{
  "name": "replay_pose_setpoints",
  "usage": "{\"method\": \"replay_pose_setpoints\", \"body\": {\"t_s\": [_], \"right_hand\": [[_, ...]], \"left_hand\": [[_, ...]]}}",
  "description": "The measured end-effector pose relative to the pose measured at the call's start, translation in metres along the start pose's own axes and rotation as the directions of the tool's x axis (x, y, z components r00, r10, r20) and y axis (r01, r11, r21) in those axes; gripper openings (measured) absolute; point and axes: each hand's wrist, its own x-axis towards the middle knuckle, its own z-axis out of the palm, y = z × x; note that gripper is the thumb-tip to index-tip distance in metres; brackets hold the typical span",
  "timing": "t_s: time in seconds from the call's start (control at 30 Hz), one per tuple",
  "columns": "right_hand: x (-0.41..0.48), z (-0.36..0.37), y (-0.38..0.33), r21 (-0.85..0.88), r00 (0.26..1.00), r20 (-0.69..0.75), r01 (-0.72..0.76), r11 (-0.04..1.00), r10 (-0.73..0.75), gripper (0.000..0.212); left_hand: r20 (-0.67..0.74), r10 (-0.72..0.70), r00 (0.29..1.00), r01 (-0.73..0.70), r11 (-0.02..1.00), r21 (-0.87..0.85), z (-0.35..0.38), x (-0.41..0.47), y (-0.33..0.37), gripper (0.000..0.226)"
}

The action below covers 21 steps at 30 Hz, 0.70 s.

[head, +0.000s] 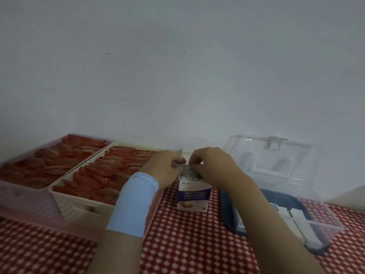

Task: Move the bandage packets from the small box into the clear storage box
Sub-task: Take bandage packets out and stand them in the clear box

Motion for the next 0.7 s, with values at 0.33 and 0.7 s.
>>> {"method": "replay_pose_setpoints", "body": {"t_s": [0.33, 0.7], "right_hand": [[-0.004, 0.004, 0.012, 0.336, 0.997, -0.071, 0.017, 0.942, 0.007, 0.005], [-0.021, -0.031, 0.018, 0.723, 0.982, -0.185, 0.114, 0.681, 0.032, 0.012]], "left_hand": [[-0.188, 0.057, 0.981, -0.067, 0.997, -0.046, 0.012, 0.003, 0.003, 0.009], [-0.058, -0.06, 0.996, 0.001, 0.704, -0.711, -0.01, -0.006, 0.021, 0.021]]}}
